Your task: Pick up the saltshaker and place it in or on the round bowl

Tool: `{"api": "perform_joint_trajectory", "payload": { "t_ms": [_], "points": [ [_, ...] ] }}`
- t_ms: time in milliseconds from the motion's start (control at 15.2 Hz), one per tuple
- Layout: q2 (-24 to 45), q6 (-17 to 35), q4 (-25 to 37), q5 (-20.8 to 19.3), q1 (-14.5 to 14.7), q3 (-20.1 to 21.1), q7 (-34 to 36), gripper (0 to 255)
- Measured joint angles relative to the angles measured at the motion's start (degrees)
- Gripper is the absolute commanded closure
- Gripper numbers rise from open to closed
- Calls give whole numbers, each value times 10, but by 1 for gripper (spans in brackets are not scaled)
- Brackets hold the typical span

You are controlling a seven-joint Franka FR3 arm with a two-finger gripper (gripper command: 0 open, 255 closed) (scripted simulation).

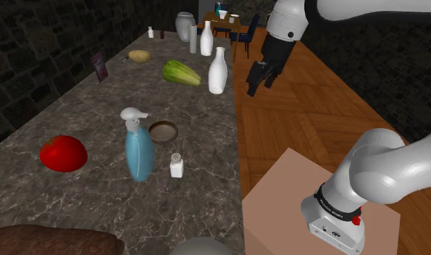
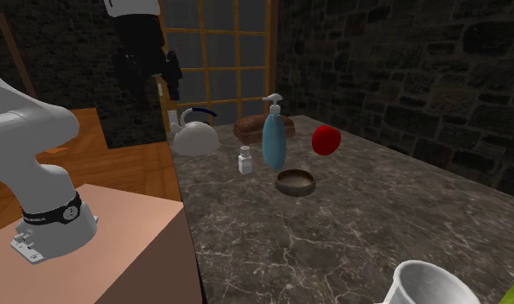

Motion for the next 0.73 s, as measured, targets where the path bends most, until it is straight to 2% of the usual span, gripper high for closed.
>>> {"api": "perform_joint_trajectory", "payload": {
  "t_ms": [726],
  "points": [
    [158, 105, 32, 26, 24, 116, 130, 0]
  ]
}}
